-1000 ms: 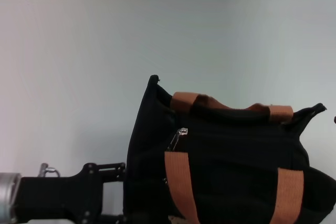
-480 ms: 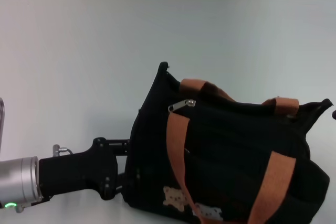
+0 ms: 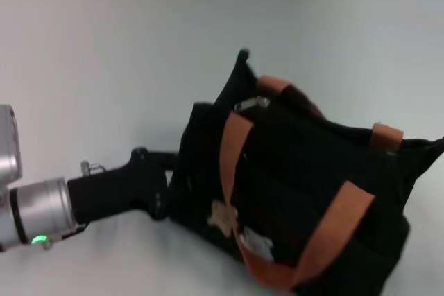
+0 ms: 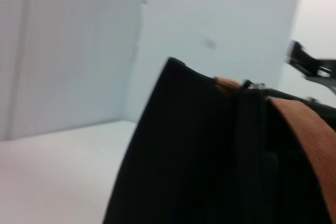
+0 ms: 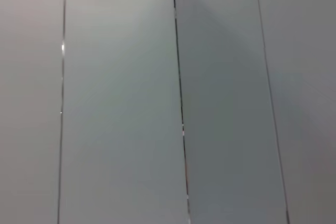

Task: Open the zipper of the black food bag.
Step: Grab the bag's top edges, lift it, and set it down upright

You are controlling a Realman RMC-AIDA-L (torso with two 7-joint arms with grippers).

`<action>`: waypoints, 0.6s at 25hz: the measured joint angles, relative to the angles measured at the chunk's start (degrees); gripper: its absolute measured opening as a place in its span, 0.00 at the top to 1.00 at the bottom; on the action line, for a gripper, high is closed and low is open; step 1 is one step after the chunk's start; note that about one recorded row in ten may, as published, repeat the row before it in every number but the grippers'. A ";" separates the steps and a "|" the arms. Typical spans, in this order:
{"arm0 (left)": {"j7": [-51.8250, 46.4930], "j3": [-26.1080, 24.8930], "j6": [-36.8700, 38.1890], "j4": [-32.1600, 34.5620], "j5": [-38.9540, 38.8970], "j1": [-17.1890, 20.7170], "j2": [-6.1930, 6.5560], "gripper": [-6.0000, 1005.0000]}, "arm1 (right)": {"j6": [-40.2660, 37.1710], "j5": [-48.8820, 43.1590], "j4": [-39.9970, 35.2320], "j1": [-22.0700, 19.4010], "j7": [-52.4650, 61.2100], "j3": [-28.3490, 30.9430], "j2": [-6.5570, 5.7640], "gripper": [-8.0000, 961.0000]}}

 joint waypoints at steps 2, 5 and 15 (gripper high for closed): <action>0.51 -0.05 -3.69 -2.66 -4.81 -1.50 -0.07 0.81 | 0.30 0.71 0.04 -0.01 0.00 0.05 0.16 0.14; 0.76 -0.06 -5.74 -3.20 -6.79 -2.22 -0.10 0.83 | 0.40 1.66 0.08 -0.07 0.00 0.18 0.36 0.14; 2.95 -0.87 -10.05 -2.67 -17.14 -1.21 0.30 0.89 | 1.97 3.02 1.74 0.05 0.00 0.81 0.46 0.14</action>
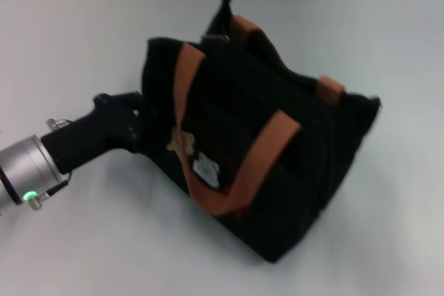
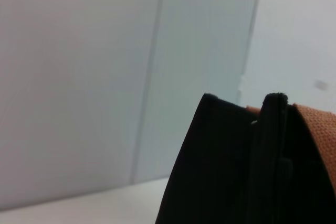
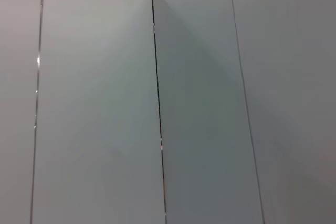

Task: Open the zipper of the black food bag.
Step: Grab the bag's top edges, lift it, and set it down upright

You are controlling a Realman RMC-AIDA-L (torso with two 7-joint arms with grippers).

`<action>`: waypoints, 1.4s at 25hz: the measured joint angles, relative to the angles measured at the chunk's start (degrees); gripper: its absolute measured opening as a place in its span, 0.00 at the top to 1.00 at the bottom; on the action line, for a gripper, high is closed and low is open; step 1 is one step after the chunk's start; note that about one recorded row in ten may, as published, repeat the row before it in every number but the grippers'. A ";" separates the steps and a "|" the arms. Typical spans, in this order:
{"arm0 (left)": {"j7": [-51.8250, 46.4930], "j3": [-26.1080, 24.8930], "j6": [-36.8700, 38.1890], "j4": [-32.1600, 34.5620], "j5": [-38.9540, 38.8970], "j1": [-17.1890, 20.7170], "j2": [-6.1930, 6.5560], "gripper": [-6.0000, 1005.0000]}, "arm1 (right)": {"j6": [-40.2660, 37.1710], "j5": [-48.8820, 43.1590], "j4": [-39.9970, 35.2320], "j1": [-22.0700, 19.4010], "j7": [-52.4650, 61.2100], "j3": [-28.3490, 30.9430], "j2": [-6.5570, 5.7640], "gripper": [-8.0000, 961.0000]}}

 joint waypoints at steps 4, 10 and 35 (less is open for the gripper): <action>1.99 -4.28 -0.42 0.22 -1.90 1.11 0.17 0.89 | 0.45 0.98 0.95 0.04 0.01 0.01 0.01 0.14; 2.55 -10.00 0.09 2.96 -2.03 3.14 0.25 0.90 | 0.99 1.10 1.32 0.09 0.26 0.44 0.00 0.14; 2.62 -12.69 24.76 19.12 0.64 4.44 4.16 0.91 | 10.37 -0.13 9.49 5.51 3.83 -2.06 1.22 0.14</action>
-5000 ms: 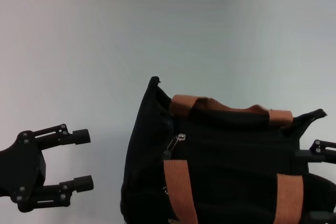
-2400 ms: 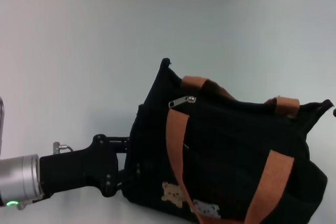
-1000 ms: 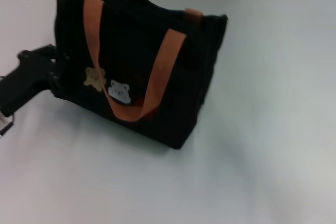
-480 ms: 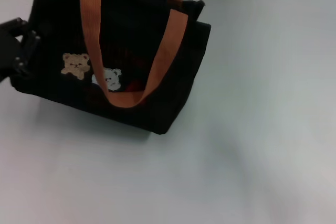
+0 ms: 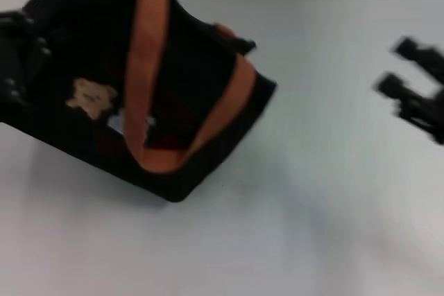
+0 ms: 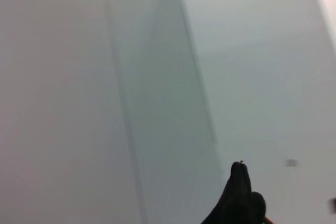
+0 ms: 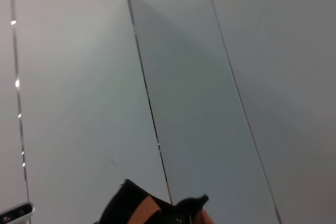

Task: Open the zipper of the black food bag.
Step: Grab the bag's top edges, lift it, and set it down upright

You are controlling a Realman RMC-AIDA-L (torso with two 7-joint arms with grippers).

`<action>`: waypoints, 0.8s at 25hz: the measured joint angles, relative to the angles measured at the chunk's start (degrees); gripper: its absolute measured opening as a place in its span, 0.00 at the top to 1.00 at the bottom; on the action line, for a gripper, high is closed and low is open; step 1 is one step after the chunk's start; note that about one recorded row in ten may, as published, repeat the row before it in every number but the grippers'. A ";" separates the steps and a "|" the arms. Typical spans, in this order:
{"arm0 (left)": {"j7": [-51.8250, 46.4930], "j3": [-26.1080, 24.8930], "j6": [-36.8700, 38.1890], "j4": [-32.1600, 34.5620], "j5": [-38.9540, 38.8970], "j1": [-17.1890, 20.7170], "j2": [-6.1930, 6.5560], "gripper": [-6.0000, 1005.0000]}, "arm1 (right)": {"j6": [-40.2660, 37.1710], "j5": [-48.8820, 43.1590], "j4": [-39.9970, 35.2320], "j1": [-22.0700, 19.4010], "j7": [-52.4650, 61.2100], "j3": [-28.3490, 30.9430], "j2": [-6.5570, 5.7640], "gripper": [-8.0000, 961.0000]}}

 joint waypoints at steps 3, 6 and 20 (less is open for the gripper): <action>0.10 1.90 0.65 0.39 2.55 -1.38 -0.86 0.91 | 4.99 -0.48 2.10 2.94 0.57 -3.07 1.45 0.14; 0.42 2.60 0.51 0.42 4.95 -2.87 -2.19 0.91 | 8.71 -0.49 5.72 7.56 0.56 -8.70 2.02 0.14; 0.52 5.15 4.75 1.67 6.30 -5.05 -3.96 0.91 | 21.19 -0.77 17.04 14.20 -2.13 -18.00 2.55 0.14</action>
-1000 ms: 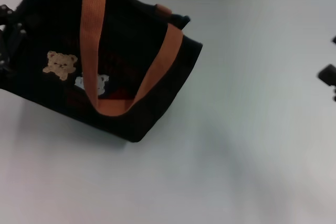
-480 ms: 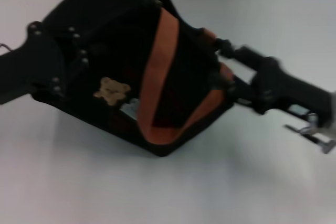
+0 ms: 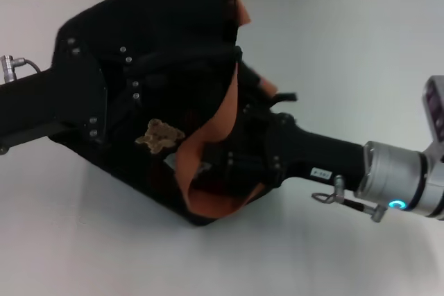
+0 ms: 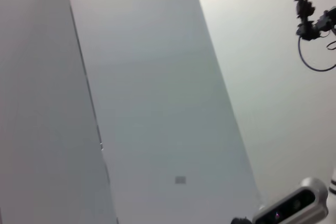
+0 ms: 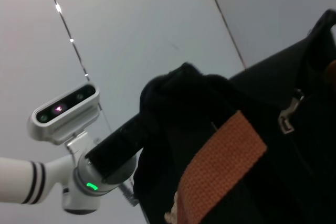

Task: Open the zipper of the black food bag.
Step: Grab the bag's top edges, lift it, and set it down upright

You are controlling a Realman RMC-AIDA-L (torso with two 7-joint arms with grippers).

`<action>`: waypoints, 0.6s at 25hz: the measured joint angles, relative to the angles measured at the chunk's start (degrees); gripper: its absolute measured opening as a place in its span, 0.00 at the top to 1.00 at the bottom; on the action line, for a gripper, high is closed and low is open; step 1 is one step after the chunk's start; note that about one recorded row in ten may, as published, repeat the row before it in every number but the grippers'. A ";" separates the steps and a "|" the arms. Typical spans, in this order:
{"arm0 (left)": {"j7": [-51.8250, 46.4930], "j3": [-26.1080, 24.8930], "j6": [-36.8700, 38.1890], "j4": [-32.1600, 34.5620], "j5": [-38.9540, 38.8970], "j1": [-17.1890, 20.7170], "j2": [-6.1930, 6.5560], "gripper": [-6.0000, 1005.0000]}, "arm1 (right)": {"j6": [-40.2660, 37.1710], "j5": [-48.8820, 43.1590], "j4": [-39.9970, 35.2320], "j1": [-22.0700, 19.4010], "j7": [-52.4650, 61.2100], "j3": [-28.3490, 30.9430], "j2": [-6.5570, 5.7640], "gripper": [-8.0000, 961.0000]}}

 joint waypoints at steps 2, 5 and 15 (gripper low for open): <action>0.03 0.11 0.30 0.02 -0.06 -0.53 -0.04 0.91 | 0.43 -0.14 1.39 0.83 -0.97 0.07 0.01 0.14; 0.07 0.22 0.57 0.05 -0.09 -1.30 -0.07 0.91 | 1.30 -0.20 2.94 2.31 -2.40 0.02 0.02 0.14; 2.18 0.29 -1.08 -0.49 1.93 -0.80 -0.14 0.92 | -7.47 -0.24 -4.99 -4.15 -1.88 0.17 -0.37 0.14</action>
